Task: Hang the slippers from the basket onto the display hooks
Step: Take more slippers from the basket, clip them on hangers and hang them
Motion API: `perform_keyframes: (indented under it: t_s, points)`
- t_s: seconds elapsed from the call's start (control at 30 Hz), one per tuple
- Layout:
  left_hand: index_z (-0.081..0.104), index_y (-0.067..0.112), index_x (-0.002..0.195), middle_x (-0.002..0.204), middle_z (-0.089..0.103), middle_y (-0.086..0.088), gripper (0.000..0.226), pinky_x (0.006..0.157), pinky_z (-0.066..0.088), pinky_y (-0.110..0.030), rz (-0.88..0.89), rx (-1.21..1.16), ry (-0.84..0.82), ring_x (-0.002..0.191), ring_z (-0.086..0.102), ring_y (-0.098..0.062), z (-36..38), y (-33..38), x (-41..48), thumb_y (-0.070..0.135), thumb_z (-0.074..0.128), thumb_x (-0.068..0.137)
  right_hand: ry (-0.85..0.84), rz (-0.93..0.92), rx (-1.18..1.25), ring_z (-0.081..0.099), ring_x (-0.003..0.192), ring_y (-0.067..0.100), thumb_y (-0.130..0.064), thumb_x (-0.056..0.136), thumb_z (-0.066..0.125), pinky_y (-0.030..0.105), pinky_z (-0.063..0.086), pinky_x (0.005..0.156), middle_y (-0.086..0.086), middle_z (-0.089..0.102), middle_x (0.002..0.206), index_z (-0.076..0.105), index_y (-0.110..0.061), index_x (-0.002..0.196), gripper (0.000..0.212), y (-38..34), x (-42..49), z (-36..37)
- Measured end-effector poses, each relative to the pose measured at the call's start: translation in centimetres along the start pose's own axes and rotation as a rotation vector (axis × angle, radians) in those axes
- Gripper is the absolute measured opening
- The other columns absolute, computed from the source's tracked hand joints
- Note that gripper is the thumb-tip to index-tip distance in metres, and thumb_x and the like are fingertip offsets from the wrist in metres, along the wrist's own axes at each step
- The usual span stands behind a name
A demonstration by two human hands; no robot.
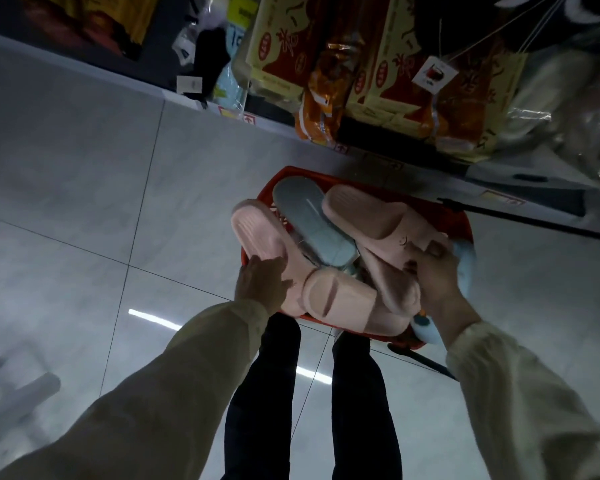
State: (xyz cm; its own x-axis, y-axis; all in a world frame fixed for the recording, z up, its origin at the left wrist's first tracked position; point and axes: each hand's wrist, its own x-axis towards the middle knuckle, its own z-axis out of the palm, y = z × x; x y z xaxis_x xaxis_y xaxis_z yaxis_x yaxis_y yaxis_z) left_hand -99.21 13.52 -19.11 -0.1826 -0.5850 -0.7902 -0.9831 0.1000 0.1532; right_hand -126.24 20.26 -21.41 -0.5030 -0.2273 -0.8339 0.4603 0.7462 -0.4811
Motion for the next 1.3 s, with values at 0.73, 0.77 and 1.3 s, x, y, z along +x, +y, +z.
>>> perform_keyframes:
  t_s: [0.73, 0.77, 1.3]
  points:
    - [0.022, 0.003, 0.151, 0.118, 0.061, -0.02, 0.055, 0.086, 0.056, -0.051, 0.031, -0.469, 0.32, 0.103, 0.064, -0.034, -8.8, 1.2, -2.4, 0.02, 0.044, 0.104, -0.343, -0.15, -0.234, 0.06, 0.087, 0.013, -0.005, 0.089, 0.066, 0.023, 0.047, 0.077, -0.005, 0.065, 0.095, 0.063, -0.022, 0.102, 0.021, 5.4, -13.7, 3.1]
    - [0.022, 0.002, 0.15, 0.118, 0.062, -0.021, 0.054, 0.086, 0.057, -0.051, 0.042, -0.48, 0.312, 0.103, 0.065, -0.035, -8.6, 1.7, -2.6, 0.02, 0.044, 0.104, -0.364, -0.143, -0.247, 0.059, 0.09, 0.013, -0.007, 0.09, 0.066, 0.019, 0.045, 0.076, -0.005, 0.064, 0.099, 0.063, -0.018, 0.108, 0.021, 5.6, -13.9, 3.7]
    - [0.052, 0.006, 0.124, 0.124, 0.066, -0.013, 0.024, 0.093, 0.046, -0.034, -0.174, -0.715, 0.185, 0.112, 0.062, -0.027, -4.0, 3.6, -4.4, 0.014, 0.051, 0.102, -0.343, -0.039, -0.172, 0.064, 0.085, 0.027, -0.03, 0.077, 0.063, 0.051, 0.052, 0.083, 0.0, 0.066, 0.083, 0.062, -0.027, 0.084, 0.008, 8.5, -15.3, 6.9]
